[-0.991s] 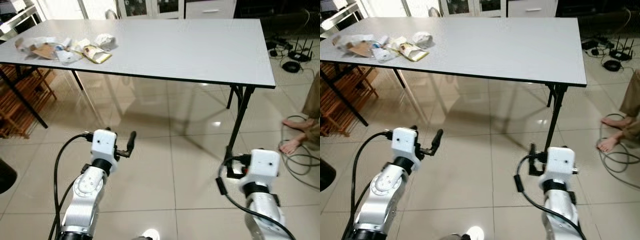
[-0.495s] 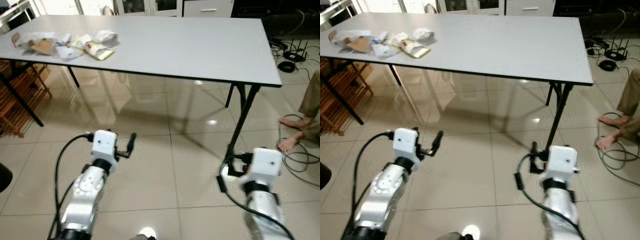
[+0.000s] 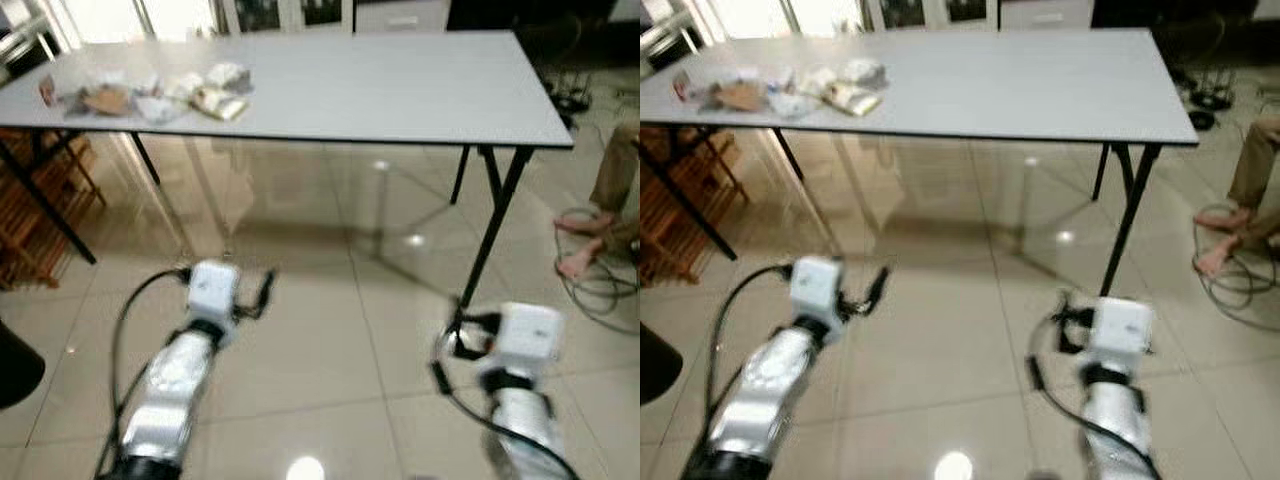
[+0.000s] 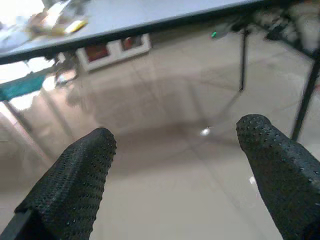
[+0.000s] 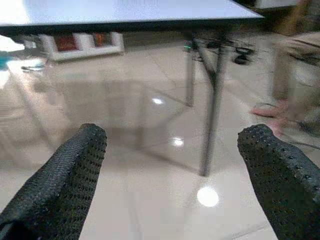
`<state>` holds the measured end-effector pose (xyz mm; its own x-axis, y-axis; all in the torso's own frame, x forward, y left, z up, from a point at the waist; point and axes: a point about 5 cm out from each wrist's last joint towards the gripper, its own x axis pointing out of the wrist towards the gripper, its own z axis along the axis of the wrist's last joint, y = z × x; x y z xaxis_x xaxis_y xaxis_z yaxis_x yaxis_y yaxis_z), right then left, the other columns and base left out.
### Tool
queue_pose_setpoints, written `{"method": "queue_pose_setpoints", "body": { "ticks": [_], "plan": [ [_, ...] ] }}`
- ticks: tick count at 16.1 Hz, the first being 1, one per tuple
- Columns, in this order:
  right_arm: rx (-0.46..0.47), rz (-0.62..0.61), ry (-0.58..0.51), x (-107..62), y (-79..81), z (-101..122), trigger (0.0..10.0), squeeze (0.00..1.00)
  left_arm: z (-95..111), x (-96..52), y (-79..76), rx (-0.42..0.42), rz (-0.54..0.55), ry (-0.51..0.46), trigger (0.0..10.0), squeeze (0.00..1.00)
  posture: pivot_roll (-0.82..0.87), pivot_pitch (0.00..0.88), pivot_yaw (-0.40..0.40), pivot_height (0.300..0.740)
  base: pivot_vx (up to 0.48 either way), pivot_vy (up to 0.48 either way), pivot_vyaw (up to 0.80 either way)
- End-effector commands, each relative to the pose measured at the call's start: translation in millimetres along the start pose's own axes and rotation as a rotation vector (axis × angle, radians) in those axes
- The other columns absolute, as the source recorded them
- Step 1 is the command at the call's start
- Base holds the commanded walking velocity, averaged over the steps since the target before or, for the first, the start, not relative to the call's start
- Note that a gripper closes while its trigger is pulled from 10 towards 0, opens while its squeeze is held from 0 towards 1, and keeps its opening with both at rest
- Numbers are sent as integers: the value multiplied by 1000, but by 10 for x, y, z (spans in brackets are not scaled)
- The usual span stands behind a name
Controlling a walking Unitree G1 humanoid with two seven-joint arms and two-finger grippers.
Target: Picking trash to rubbish bin
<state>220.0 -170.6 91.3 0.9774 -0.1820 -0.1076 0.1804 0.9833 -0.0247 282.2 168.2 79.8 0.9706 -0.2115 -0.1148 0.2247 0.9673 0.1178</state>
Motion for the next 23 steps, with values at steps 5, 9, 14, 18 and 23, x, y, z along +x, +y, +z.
{"method": "queue_pose_setpoints", "body": {
  "ticks": [5,9,14,18,23],
  "plan": [
    [-12,-12,-14,4,-53,28,10000,0,25,-15,-82,1,-56,-26,10000,0,-109,86,101,740,0,96,0],
    [-18,-4,-13,2,-40,24,10000,0,34,-35,-90,0,-62,-32,10000,0,-106,90,96,740,422,0,0],
    [-20,4,-13,-9,-22,21,10000,0,54,-48,-96,4,-63,-35,10000,0,-109,91,102,740,480,0,0],
    [-22,1,-9,-19,-26,7,10000,0,56,-50,-99,8,-64,-31,10000,0,-113,91,103,740,480,0,0],
    [-21,-3,-8,-13,-35,2,10000,0,62,-48,-112,6,-68,-29,10000,0,-113,89,103,740,480,0,0]
  ]
}}
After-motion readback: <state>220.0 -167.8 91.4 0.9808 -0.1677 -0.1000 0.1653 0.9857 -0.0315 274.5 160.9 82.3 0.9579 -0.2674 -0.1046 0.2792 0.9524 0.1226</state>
